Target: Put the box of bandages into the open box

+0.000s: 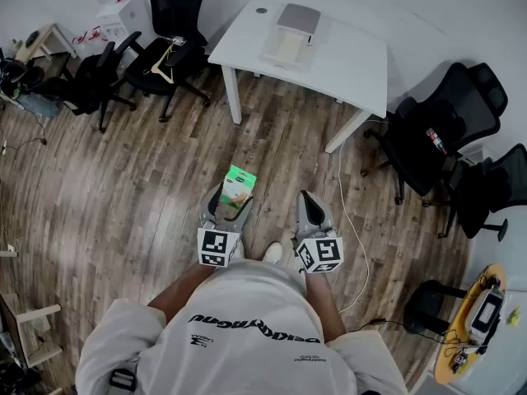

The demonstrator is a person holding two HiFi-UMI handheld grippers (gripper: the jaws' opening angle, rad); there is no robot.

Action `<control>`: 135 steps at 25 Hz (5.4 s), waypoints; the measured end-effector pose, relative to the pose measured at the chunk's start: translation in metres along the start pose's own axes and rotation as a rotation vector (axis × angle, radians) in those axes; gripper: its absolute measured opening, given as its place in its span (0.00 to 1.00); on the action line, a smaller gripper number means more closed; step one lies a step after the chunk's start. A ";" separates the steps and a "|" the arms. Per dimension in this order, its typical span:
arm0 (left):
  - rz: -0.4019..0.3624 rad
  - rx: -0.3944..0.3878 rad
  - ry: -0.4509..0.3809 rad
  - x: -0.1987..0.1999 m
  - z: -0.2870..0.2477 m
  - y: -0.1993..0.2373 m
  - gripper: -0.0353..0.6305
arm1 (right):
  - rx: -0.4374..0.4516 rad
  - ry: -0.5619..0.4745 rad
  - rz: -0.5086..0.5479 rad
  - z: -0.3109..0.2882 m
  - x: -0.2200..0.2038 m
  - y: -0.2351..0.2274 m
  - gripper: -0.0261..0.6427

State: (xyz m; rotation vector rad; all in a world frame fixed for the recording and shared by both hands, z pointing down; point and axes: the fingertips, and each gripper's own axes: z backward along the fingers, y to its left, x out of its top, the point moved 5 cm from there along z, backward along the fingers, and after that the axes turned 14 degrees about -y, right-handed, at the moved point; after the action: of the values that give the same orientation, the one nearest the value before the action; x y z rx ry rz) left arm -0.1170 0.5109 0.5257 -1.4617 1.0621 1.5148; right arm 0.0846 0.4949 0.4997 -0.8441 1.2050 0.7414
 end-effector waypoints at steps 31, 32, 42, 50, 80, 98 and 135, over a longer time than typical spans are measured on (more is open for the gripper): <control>-0.042 0.075 0.005 -0.011 -0.034 -0.070 0.58 | 0.079 -0.041 -0.028 0.015 0.003 -0.069 0.04; -0.044 0.075 0.010 -0.015 -0.040 -0.067 0.58 | 0.080 -0.040 -0.027 0.011 0.002 -0.072 0.04; -0.054 0.054 -0.001 -0.020 -0.109 -0.033 0.58 | 0.071 -0.035 -0.021 -0.059 -0.016 -0.104 0.04; -0.045 0.043 -0.004 -0.014 -0.183 0.016 0.58 | 0.042 -0.035 -0.008 -0.141 -0.019 -0.133 0.04; 0.023 -0.075 0.019 0.017 -0.372 0.171 0.58 | -0.084 0.007 0.041 -0.364 -0.019 -0.166 0.04; 0.028 -0.074 0.040 0.011 -0.413 0.185 0.58 | -0.084 0.018 0.049 -0.399 -0.027 -0.188 0.04; 0.044 -0.021 0.108 0.004 -0.570 0.153 0.58 | -0.056 0.029 -0.014 -0.471 -0.034 -0.321 0.04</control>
State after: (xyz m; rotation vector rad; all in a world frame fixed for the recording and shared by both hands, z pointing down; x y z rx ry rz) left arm -0.0526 -0.0760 0.5318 -1.5591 1.1513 1.4959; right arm 0.1242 -0.0746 0.5167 -0.9115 1.2071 0.7566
